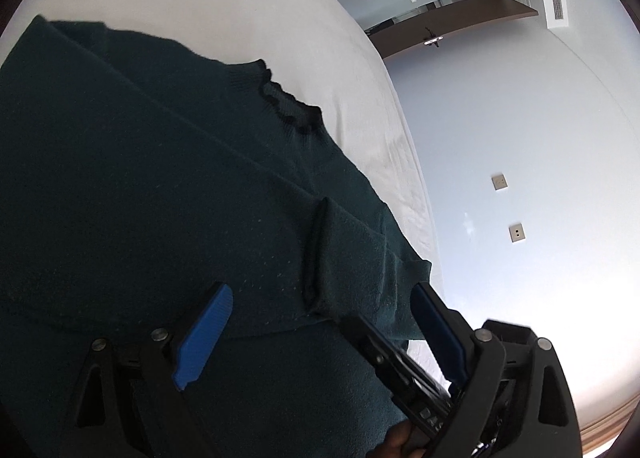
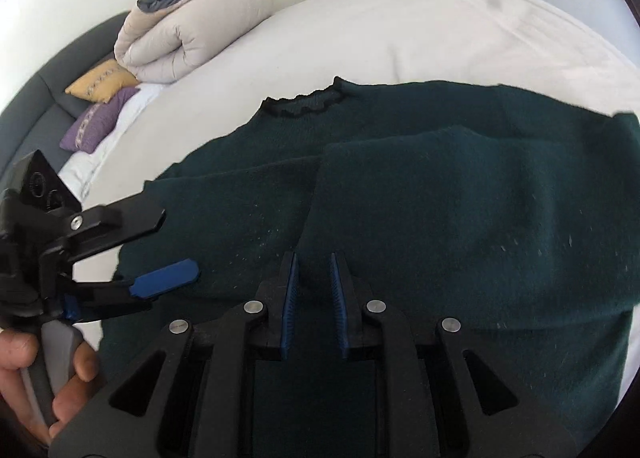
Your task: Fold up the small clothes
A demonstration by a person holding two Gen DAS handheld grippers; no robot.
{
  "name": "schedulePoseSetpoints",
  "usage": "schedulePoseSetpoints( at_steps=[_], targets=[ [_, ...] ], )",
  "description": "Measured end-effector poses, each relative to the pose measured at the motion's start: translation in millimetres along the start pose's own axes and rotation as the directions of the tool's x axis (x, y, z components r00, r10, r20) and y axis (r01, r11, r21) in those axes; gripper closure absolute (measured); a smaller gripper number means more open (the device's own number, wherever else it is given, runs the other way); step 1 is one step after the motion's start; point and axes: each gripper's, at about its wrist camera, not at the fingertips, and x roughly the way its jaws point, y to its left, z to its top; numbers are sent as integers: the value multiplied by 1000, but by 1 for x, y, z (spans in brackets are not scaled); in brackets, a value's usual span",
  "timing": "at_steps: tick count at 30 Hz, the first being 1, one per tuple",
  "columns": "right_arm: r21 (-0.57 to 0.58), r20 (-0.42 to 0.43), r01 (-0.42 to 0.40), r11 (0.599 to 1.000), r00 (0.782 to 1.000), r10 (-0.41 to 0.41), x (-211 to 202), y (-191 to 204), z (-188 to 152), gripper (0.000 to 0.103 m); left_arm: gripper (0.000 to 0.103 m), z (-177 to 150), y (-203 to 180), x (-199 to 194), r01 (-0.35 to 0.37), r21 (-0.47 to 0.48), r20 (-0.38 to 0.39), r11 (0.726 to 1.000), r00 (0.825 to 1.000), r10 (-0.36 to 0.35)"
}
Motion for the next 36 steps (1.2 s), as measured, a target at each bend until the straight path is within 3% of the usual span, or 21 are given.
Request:
schedulePoseSetpoints(
  at_steps=[1, 4, 5, 6, 8, 12, 15, 17, 19, 23, 30, 36],
  targets=[
    [32, 9, -20, 999, 1000, 20, -20, -10, -8, 77, 9, 2, -5, 4, -13, 15, -5, 1000, 1000, 13],
    [165, 51, -110, 980, 993, 102, -44, -42, -33, 34, 9, 8, -21, 27, -39, 48, -45, 998, 998, 41],
    [220, 85, -151, 964, 987, 135, -50, -52, -44, 32, 11, 10, -26, 38, -57, 65, -64, 996, 996, 61],
    [271, 101, -186, 944, 981, 165, -51, -65, -55, 32, 13, 11, -31, 47, -80, 83, -84, 993, 993, 87],
    [298, 130, -250, 921, 967, 220, -54, -81, -68, 34, 28, 11, -37, 70, -118, 106, -138, 987, 982, 132],
    [298, 165, -296, 907, 952, 257, -56, -89, -73, 34, 30, 14, -49, 95, -181, 168, -160, 969, 965, 208],
    [296, 184, -319, 900, 944, 274, -58, -96, -75, 35, 51, 14, -56, 101, -194, 183, -165, 964, 960, 225],
    [294, 201, -334, 896, 938, 283, -65, -100, -79, 36, 76, 14, -62, 106, -215, 212, -155, 953, 956, 250],
    [294, 204, -330, 897, 939, 279, -64, -102, -82, 37, 88, 11, -59, 103, -210, 216, -152, 953, 957, 246],
    [288, 208, -326, 900, 939, 274, -63, -106, -85, 37, 95, 11, -64, 90, -204, 234, -112, 951, 966, 234],
    [282, 205, -308, 909, 944, 257, -58, -107, -84, 38, 97, 17, -73, 45, -212, 274, 8, 938, 976, 218],
    [265, 194, -278, 923, 953, 231, -54, -101, -79, 38, 97, 34, -33, -4, -260, 213, 81, 942, 965, 248]
  ],
)
